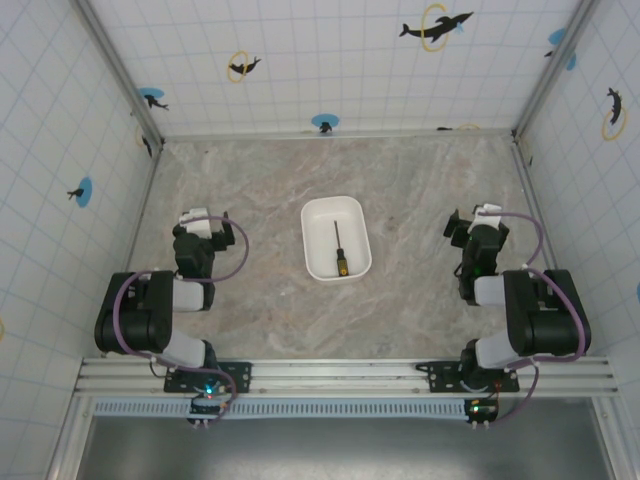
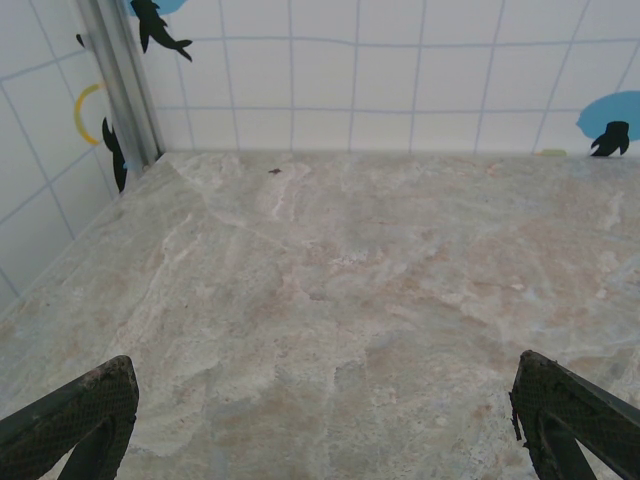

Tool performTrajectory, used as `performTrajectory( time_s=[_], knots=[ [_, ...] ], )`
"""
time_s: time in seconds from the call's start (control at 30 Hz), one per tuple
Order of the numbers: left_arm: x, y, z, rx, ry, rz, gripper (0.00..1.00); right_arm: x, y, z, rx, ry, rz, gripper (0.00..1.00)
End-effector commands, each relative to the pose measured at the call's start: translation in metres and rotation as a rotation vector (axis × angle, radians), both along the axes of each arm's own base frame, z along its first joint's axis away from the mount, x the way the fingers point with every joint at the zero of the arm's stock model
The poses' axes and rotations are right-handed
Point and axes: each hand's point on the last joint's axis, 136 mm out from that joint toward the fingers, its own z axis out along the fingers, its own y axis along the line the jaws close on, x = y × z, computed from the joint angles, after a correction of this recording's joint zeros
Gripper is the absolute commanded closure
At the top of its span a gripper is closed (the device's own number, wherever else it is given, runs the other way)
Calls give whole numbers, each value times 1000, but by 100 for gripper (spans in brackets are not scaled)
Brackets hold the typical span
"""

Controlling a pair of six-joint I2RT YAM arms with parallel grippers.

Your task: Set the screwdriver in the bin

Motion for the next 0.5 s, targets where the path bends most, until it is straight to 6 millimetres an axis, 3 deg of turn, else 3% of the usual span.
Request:
performTrajectory(
  time_s=[0.0, 0.47],
  knots=[
    [1, -2, 6, 12, -30, -15, 2, 8, 0, 13, -8, -39, -6, 1],
    [1, -2, 6, 12, -28, -16, 2, 7, 0, 14, -8, -40, -7, 1]
  ],
)
